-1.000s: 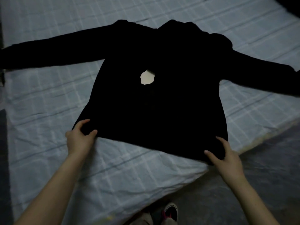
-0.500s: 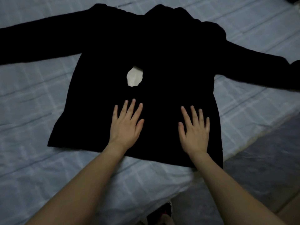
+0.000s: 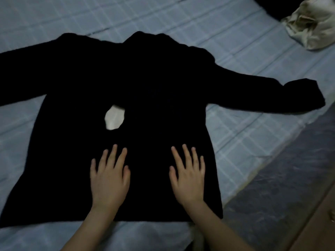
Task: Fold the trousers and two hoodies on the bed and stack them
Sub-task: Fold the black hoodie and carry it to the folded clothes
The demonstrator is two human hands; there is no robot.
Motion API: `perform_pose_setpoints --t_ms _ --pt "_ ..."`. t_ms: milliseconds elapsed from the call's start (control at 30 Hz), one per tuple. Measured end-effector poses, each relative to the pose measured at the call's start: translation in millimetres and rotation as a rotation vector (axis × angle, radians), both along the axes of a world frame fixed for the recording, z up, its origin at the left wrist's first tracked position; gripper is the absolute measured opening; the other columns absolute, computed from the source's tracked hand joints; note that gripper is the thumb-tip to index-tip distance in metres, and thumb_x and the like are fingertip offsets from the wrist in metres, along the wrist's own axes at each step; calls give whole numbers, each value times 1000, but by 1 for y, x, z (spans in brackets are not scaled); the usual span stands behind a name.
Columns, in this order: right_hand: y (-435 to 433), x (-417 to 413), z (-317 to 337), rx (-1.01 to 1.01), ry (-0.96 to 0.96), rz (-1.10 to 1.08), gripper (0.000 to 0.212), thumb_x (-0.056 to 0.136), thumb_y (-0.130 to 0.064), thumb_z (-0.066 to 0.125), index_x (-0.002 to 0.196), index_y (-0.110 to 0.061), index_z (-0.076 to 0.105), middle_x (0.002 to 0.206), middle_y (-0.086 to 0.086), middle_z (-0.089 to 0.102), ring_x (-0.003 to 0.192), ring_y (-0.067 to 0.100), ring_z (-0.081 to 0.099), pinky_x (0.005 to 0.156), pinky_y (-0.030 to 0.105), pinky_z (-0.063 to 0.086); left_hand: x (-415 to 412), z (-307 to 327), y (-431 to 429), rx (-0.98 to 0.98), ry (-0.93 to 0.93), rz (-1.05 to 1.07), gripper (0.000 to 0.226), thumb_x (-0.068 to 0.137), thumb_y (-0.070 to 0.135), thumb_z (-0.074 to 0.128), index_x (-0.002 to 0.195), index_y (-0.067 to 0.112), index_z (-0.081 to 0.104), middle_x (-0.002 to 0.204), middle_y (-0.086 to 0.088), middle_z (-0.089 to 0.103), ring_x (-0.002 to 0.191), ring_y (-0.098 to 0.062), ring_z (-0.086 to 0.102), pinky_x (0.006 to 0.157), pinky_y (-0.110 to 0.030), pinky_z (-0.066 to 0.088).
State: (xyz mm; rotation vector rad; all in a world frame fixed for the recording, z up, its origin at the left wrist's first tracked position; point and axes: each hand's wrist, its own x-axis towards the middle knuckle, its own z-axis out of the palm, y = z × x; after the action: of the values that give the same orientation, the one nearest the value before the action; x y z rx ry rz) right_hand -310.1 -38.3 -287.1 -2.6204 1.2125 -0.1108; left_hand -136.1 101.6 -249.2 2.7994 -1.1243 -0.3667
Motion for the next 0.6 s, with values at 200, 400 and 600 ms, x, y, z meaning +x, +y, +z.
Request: perform_pose_setpoints --t_ms 200,400,600 --pt "-45 -14 39 376 -336 60 70 89 -37 51 153 -45 24 154 -11 38 144 9 32 115 33 28 -18 26 -100 -266 -36 55 50 88 8 59 138 3 51 148 -30 37 138 -45 31 114 -61 25" --pt "-219 -81 65 241 -541 -299 62 88 -11 58 148 -17 41 140 9 50 127 24 49 113 25 31 -50 38 -270 -313 1 -224 58 93 33 37 149 17 41 155 -18 34 144 -40 26 118 -56 17" --pt "-343 -152 52 244 -571 -604 64 94 -8 59 149 -30 37 121 7 45 91 16 58 80 11 44 -91 16 -416 -360 -42 -432 55 95 38 36 148 25 42 155 -9 38 143 -34 30 117 -55 16"
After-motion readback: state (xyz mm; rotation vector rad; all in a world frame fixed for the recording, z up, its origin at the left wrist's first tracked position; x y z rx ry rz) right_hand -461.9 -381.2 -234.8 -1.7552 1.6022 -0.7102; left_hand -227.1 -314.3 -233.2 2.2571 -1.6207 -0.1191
